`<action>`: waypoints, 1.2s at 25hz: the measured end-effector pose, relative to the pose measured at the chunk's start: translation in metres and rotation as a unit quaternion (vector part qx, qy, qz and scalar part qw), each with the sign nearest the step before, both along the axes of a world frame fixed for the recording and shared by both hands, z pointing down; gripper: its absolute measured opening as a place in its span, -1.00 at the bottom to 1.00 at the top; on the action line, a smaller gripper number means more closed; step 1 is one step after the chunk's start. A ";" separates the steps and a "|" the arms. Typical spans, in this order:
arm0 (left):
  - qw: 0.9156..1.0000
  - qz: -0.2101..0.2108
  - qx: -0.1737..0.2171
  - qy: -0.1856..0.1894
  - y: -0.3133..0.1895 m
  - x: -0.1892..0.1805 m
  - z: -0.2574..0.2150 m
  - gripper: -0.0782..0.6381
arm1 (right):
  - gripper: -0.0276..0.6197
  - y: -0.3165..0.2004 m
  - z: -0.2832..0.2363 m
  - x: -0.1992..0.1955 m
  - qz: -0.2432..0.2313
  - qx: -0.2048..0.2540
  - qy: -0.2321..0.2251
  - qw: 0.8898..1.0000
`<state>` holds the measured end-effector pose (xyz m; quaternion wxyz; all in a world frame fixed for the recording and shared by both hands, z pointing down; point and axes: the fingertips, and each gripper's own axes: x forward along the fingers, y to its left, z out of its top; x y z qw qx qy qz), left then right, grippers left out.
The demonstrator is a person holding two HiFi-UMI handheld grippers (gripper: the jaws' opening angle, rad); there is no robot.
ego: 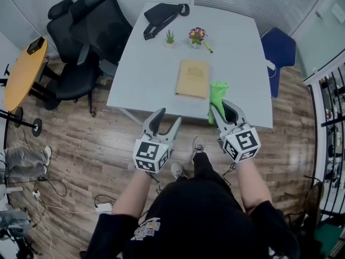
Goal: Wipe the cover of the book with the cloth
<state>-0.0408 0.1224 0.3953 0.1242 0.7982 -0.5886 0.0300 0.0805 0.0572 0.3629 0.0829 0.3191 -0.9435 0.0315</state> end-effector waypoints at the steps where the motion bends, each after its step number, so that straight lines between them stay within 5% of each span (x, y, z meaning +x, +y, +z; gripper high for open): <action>1: 1.000 -0.001 -0.002 0.000 -0.002 0.000 0.001 -0.18 | -0.61 -0.003 0.001 0.000 0.000 -0.001 -0.001 1.000; 30: 0.989 -0.060 -0.133 0.011 -0.181 -0.007 0.089 -0.18 | -0.61 -0.197 0.062 -0.012 -0.069 -0.083 -0.018 0.994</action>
